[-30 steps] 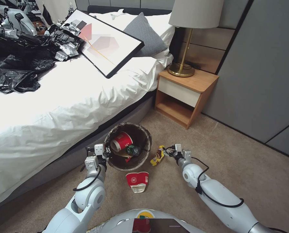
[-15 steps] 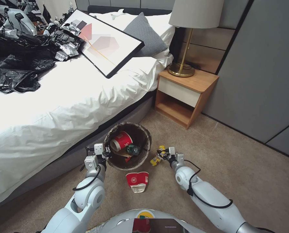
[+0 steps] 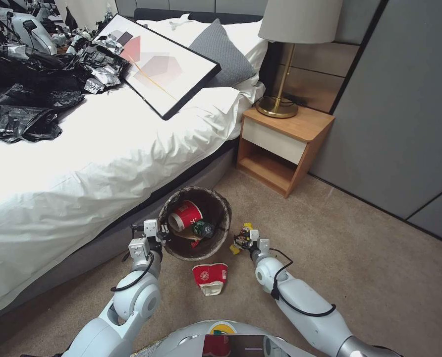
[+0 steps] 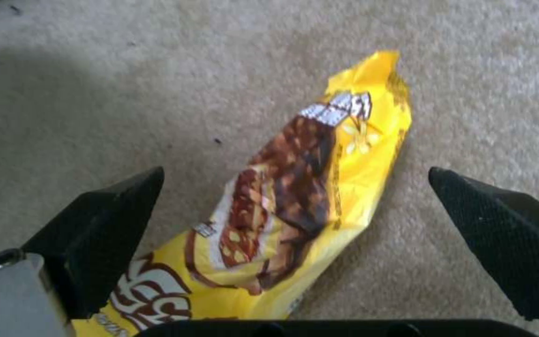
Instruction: Pick up the trash bin, then pick up the garbage from the floor and place it into the trash bin.
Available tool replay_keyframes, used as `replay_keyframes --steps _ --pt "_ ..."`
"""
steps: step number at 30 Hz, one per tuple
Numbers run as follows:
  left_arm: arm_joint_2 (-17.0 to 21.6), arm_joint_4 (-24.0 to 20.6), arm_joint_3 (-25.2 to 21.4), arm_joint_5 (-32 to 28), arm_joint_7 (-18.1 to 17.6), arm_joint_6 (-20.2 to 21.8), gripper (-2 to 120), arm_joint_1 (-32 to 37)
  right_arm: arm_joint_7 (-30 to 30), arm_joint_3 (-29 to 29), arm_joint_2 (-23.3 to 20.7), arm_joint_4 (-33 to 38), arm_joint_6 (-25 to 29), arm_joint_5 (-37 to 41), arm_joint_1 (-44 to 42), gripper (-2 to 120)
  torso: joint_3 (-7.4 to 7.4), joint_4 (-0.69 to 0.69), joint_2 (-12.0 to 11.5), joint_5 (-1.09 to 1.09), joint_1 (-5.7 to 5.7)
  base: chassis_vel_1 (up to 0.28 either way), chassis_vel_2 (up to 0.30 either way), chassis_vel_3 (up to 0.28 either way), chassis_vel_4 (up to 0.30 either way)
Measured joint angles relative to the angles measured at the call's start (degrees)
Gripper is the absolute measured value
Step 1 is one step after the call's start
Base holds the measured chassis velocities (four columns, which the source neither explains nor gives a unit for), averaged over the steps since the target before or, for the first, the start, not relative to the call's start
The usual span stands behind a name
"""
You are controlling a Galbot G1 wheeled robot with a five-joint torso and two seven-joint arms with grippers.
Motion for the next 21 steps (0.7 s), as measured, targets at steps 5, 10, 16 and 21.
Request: replay_keyframes --steps 5,10,16,21 --pt "0.10 -0.04 0.00 -0.04 -0.01 -0.05 0 -0.01 1.01 0.00 1.06 -1.37 -0.16 -0.61 0.19 100 0.00 0.00 0.00 0.00 0.00 0.000 0.000 0.000 0.000" --pt "0.19 -0.09 -0.02 -0.06 -0.03 -0.13 0 -0.04 1.60 0.08 1.63 -2.17 -0.18 -1.04 0.21 100 0.00 0.00 0.00 0.00 0.00 0.000 0.000 0.000 0.000" --pt "0.21 -0.10 -0.04 -0.07 -0.07 -0.24 0 -0.02 1.59 0.07 1.92 -2.59 -0.18 -1.27 0.21 100 0.00 0.00 0.00 0.00 0.00 0.000 0.000 0.000 0.000" --pt "0.22 -0.11 -0.05 -0.06 -0.10 -0.27 0 -0.01 1.47 0.02 2.21 -3.06 -0.18 -1.32 0.22 100 0.00 0.00 0.00 0.00 0.00 0.000 0.000 0.000 0.000"
